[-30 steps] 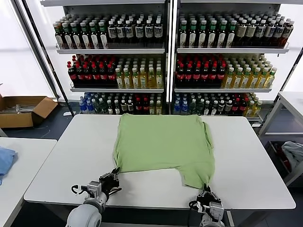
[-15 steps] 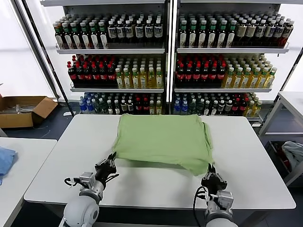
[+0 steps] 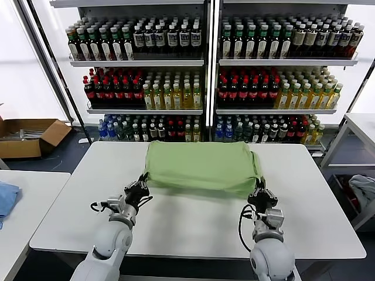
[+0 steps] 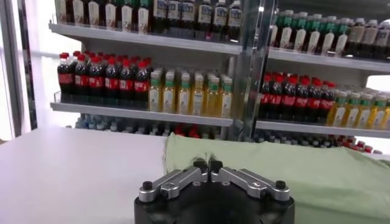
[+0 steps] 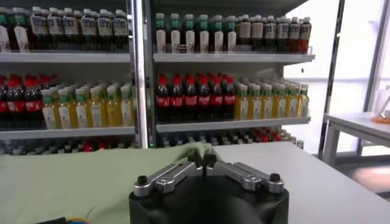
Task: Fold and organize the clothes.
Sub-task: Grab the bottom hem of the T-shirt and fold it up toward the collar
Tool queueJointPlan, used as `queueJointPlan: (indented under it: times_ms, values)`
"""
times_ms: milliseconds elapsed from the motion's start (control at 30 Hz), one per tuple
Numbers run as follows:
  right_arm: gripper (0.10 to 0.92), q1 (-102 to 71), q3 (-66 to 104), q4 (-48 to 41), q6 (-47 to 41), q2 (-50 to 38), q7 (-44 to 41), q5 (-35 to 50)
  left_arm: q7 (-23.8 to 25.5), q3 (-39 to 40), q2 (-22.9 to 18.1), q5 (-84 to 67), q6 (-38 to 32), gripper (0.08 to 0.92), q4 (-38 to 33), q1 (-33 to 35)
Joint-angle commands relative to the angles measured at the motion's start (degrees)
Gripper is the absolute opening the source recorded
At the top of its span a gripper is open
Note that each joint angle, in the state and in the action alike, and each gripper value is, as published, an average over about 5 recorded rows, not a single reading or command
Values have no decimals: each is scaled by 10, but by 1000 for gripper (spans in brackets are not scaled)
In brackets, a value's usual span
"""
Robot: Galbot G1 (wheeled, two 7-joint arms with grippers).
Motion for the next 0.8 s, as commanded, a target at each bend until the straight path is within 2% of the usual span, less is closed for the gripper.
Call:
queueJointPlan:
  times_ms: [33, 333, 667, 800]
  values:
    - [106, 79, 1, -66, 3, -6, -1, 7, -12, 27, -12, -12, -5, 84, 139, -123]
    - [106, 133, -7, -169, 5, -9, -17, 18, -4, 37, -20, -5, -1, 84, 214, -156]
    - [109, 153, -22, -227, -2, -7, -38, 23, 6, 41, -28, 5, 2, 84, 255, -173]
    - [180, 159, -30, -239, -18, -6, -58, 23, 6, 43, -31, 13, 7, 84, 258, -179]
